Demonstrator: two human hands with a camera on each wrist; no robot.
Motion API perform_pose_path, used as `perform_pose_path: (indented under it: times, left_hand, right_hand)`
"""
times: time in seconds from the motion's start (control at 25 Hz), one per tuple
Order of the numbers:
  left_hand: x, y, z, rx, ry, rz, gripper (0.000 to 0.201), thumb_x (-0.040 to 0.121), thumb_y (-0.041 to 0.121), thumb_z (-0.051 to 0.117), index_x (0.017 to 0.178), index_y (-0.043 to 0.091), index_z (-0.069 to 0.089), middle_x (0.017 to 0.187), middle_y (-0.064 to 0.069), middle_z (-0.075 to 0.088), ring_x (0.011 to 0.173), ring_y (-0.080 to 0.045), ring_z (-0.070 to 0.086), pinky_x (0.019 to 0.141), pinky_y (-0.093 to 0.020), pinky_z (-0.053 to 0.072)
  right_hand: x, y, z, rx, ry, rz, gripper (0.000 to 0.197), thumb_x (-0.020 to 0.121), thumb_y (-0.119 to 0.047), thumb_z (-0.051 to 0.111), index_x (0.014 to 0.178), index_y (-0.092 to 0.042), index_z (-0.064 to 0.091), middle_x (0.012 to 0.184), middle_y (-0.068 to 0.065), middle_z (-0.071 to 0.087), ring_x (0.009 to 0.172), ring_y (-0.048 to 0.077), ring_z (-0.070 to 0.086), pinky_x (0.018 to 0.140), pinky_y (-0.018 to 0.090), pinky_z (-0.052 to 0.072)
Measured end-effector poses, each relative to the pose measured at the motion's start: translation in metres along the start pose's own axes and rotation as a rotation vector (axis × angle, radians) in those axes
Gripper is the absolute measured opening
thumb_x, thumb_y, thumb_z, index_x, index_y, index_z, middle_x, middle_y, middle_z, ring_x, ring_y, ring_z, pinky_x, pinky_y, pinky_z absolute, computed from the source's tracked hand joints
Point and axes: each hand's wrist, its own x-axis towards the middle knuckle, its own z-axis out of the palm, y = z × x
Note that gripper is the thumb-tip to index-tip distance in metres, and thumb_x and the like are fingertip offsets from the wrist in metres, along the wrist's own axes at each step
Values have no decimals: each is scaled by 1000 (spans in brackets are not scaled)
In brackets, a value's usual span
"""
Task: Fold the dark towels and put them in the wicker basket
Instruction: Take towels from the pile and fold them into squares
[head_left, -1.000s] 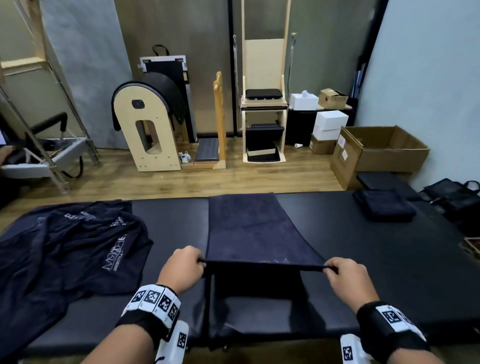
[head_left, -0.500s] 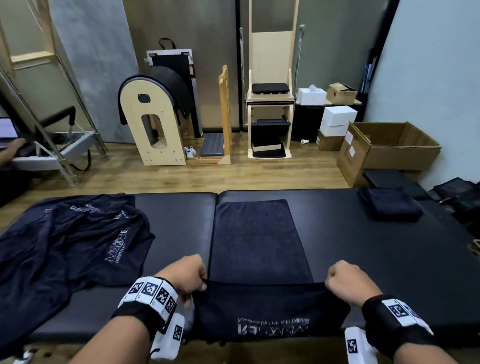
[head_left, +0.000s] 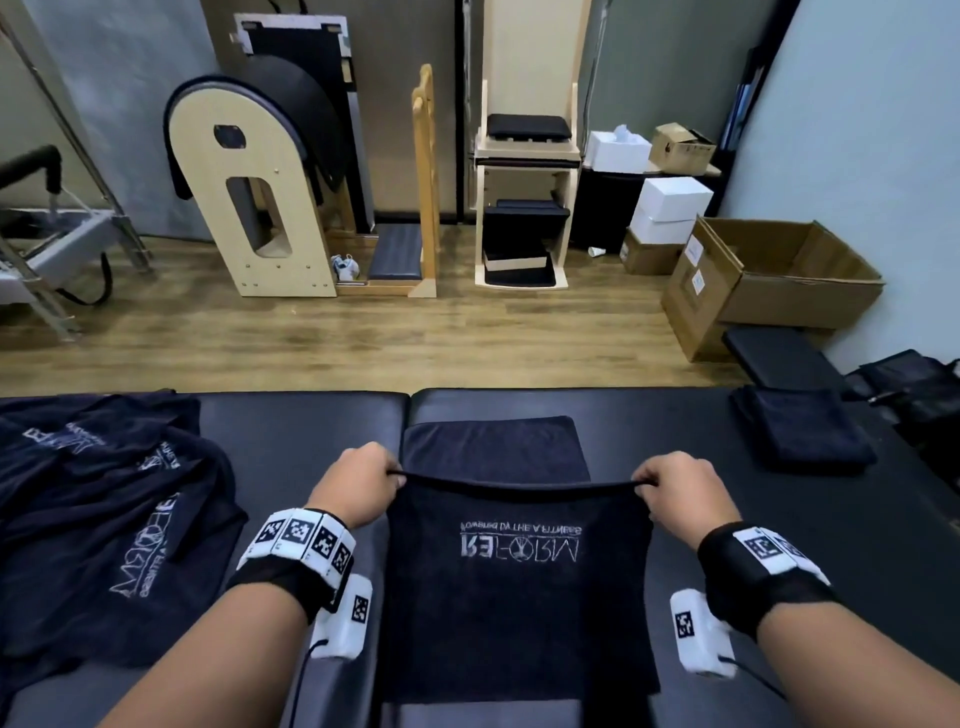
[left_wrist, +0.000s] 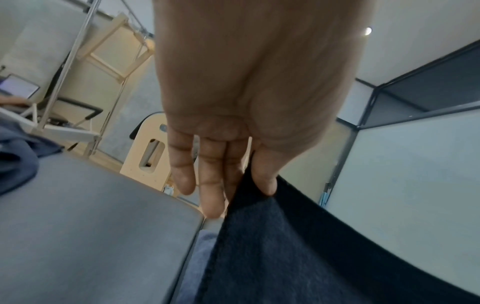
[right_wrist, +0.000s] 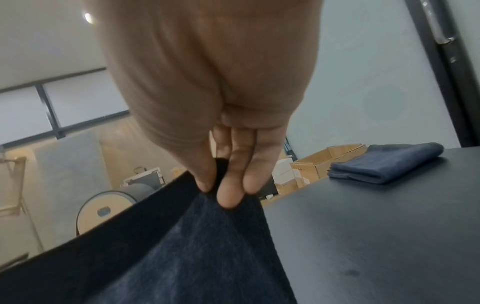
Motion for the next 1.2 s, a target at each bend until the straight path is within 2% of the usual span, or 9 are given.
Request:
perform_pose_path:
  times: [0.12,0.28,0.44,0.64,0.76,0.84,0.96,1.08,1.2]
  left_hand:
    - [47,-9,2,-15,19,-17,22,89,20,62,68,17,60,84,-12,69,92,-35,64,74,-34,50]
    - [95,-18,7,2,59,-68,12,87,21,61,88,23,73,92,-10,71,93,-36,65,78,-37,53]
    - [140,-16,18,11,95,-129,9,87,20,59,81,21,66,91,-16,68,91,-41,63,74,-38,50]
    - [186,-20,42,32,45,-236,14,92,20,53,79,18,49,98,-21,63,94,-44,60,72,-37,43]
    - [209,-23,54,56,15,-170,9,92,14,55,89,13,64,105,-17,63,101,-40,60,78,-37,46]
    - [225,-29,63,73,-16,-42,15,89,8,59,94,9,73,119,-11,62,113,-32,58,90,-36,48]
    - [242,-34,73,132,-68,48,19,89,6,59,99,6,76,138,-6,57,122,-28,55,99,-30,43]
    - [253,-38,72,115,-24,40,16,86,6,62,94,8,77,118,-8,68,109,-31,61,91,-35,49]
    - [251,-38,67,96,-28,34,15,86,8,64,91,9,78,99,-12,72,101,-34,63,85,-36,52]
  right_hand:
    - [41,-17,1,-70,42,-32,20,90,-17,61,95,-28,77,101,2,75,100,32,65,83,35,53]
    - [98,-26,12,-87,42,-57,19,89,-20,62,100,-27,75,105,4,75,104,34,65,88,39,55]
    - [152,-27,29,-68,23,-106,18,90,-18,62,99,-25,75,107,3,71,106,32,63,89,40,53]
    - [209,-17,65,-41,-55,-189,11,87,-10,64,88,-18,72,107,2,69,105,30,61,90,39,51]
    - [239,-12,89,-40,-157,-221,11,85,-10,70,90,-20,74,131,0,63,115,29,62,100,39,49]
    - [256,-12,101,-101,-249,-254,13,87,-13,70,95,-22,75,144,-2,55,123,27,58,105,39,46]
    - [270,-18,110,-142,-299,-282,12,87,-14,71,97,-19,76,133,1,63,120,27,60,102,38,47]
    - [273,-17,111,-148,-251,-210,12,88,-16,69,96,-18,78,108,3,74,107,29,65,94,36,51]
    - [264,-12,107,-116,-210,-144,13,89,-18,68,97,-19,79,104,3,76,106,30,66,93,37,53]
